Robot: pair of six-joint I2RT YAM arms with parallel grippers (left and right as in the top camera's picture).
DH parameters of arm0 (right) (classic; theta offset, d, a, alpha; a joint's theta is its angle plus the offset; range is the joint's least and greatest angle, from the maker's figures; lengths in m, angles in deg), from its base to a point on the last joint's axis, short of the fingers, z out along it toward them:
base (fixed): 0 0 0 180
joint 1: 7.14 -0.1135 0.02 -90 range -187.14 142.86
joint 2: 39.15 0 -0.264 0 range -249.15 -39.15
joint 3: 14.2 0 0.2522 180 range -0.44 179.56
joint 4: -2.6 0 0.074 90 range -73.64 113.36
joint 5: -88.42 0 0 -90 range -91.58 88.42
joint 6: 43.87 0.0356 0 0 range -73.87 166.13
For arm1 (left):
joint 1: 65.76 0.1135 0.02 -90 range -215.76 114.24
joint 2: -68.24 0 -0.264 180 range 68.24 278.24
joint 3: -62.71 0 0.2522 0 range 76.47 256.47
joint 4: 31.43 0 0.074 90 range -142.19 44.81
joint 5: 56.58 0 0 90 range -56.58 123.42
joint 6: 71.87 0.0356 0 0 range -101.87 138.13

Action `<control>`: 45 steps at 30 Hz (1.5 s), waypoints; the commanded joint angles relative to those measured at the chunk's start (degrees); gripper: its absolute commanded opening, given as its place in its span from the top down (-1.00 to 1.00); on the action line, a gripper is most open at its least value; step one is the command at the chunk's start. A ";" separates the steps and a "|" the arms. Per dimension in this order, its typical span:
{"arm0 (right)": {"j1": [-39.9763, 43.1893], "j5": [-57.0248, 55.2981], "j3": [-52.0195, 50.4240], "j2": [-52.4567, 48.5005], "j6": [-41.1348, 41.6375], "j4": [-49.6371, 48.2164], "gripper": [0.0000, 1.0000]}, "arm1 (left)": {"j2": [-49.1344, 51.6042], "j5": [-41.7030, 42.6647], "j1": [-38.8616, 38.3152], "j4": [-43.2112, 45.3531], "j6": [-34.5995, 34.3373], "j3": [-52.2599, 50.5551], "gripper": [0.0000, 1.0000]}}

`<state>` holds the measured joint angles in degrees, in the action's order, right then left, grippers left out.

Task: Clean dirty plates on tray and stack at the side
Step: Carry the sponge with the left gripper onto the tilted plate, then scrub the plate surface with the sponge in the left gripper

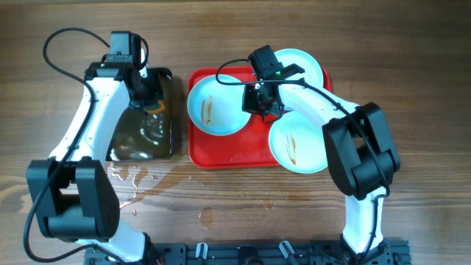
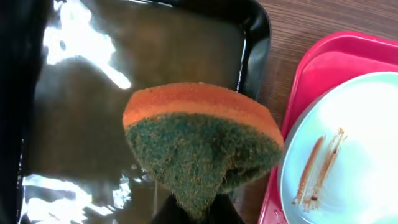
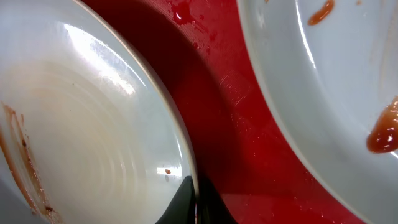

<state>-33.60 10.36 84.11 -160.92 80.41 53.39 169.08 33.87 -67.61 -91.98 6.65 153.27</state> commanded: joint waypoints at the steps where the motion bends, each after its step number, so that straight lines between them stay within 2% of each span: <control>1: -0.26 -0.07 0.07 -1.57 0.22 -0.11 0.91 | -0.15 -1.01 0.26 -0.15 -1.01 0.48 0.92; 11: -0.26 -0.07 0.07 -1.57 0.22 -0.11 0.91 | -0.15 -0.76 0.11 -0.15 -1.03 0.48 0.92; 14: -0.26 0.02 0.07 -1.57 0.28 -0.13 0.91 | -0.15 4.85 -1.46 0.72 -0.96 0.46 0.92; 18: -0.26 0.22 0.07 -1.57 0.35 -0.09 0.91 | 2.45 11.96 -9.53 7.89 -3.02 0.46 0.92; 24: -0.26 1.05 0.07 -1.57 0.33 -0.13 0.91 | 12.41 11.78 -17.59 12.59 -4.50 0.46 0.92; 25: -0.26 1.05 0.07 -1.57 0.33 -0.13 0.91 | 14.53 10.78 -18.10 12.74 -6.43 0.46 0.92; 28: -0.26 1.42 0.07 -1.57 0.24 -0.09 0.91 | 17.16 10.34 -17.64 11.80 -9.49 0.46 0.92; 31: 0.81 10.16 0.07 -1.57 -1.60 -0.46 0.91 | 17.16 7.43 -15.32 8.59 -11.28 0.46 0.92; 33: 2.05 13.86 0.04 -1.60 -2.99 -0.37 0.91 | 17.16 6.54 -13.20 8.35 -7.67 0.46 0.92; 34: 2.56 14.10 -0.26 -1.60 -3.26 -0.42 0.91 | 17.20 6.54 -11.72 9.29 -1.97 0.46 0.92; 37: 2.64 14.10 -2.36 -1.60 -3.19 -1.99 0.91 | 17.29 6.56 -9.46 11.87 6.47 0.46 0.92; 39: 2.64 14.12 -3.23 -1.60 -2.62 -2.99 0.91 | 17.29 8.20 -9.49 10.71 6.60 0.46 0.92; 43: 2.64 14.10 -3.37 -1.60 -2.62 -3.58 0.91 | 17.27 24.68 -12.28 0.94 6.58 0.48 0.92; 45: 2.64 14.10 -3.37 -1.60 -2.60 -3.58 0.92 | 17.27 27.63 -14.43 0.26 6.19 0.48 0.92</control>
<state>-30.56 22.49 81.73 -161.62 77.85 50.11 184.81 52.08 -78.69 -90.90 11.56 154.16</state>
